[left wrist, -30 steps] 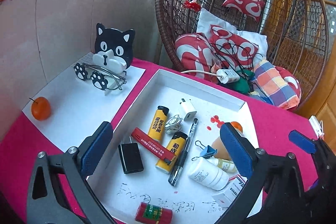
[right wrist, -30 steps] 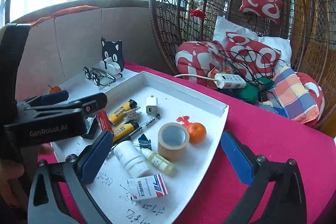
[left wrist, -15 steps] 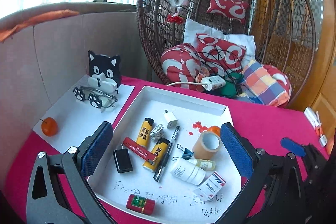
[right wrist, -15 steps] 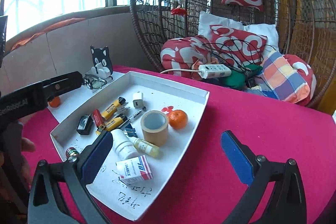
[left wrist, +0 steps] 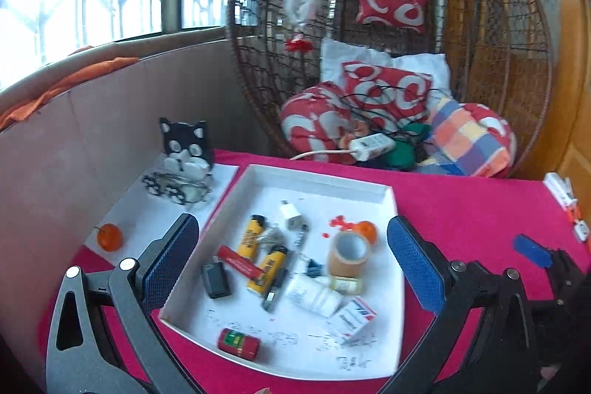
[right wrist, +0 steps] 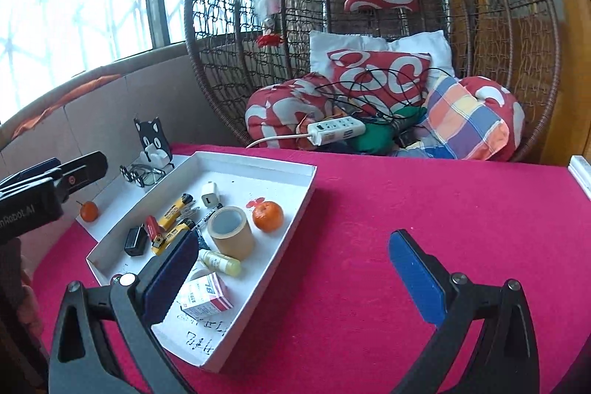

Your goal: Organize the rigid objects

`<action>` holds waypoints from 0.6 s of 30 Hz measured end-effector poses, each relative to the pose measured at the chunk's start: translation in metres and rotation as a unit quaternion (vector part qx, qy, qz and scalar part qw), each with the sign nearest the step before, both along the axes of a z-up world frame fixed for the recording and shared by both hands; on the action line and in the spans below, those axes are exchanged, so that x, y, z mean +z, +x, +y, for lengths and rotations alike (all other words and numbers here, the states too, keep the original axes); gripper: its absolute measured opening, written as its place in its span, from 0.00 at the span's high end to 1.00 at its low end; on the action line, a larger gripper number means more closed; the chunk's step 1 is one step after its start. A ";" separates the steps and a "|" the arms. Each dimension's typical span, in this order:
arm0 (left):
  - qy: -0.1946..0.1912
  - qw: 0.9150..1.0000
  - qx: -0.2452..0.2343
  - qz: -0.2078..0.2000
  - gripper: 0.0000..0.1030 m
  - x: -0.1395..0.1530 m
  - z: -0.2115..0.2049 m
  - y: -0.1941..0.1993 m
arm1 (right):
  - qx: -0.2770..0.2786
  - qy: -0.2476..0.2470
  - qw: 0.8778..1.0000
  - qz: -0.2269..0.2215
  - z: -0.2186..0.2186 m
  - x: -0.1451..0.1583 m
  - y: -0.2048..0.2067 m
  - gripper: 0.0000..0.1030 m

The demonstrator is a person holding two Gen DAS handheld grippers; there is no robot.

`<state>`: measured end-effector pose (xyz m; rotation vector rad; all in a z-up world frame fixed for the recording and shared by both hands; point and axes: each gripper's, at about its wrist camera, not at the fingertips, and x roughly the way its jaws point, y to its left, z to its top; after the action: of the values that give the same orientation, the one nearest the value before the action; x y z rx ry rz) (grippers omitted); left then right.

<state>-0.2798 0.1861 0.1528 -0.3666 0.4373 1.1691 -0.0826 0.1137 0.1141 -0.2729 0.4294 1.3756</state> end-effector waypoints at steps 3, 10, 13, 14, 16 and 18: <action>0.005 1.000 -0.017 -0.006 0.00 0.002 -0.008 0.004 | -0.004 0.004 1.000 0.001 -0.008 0.003 0.004 0.00; 0.029 0.999 0.004 0.025 0.00 0.013 -0.029 0.010 | -0.046 0.028 0.997 -0.059 -0.038 0.017 0.004 0.00; 0.049 0.998 0.022 0.035 0.00 0.017 -0.041 0.011 | -0.085 0.053 0.992 -0.074 -0.057 0.028 0.006 0.00; 0.049 0.998 0.015 0.031 0.00 0.018 -0.045 0.011 | -0.091 0.062 0.991 -0.073 -0.063 0.032 0.007 0.00; 0.046 0.999 0.004 0.027 0.00 0.019 -0.049 0.010 | -0.097 0.077 0.990 -0.070 -0.073 0.040 0.011 0.00; 0.050 0.998 0.014 0.034 0.00 0.019 -0.056 0.011 | -0.107 0.098 0.987 -0.064 -0.087 0.048 0.015 0.00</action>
<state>-0.2689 0.1305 0.1722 -0.2475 0.4328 1.2283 -0.0673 0.0269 0.1624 -0.1484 0.2079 1.1717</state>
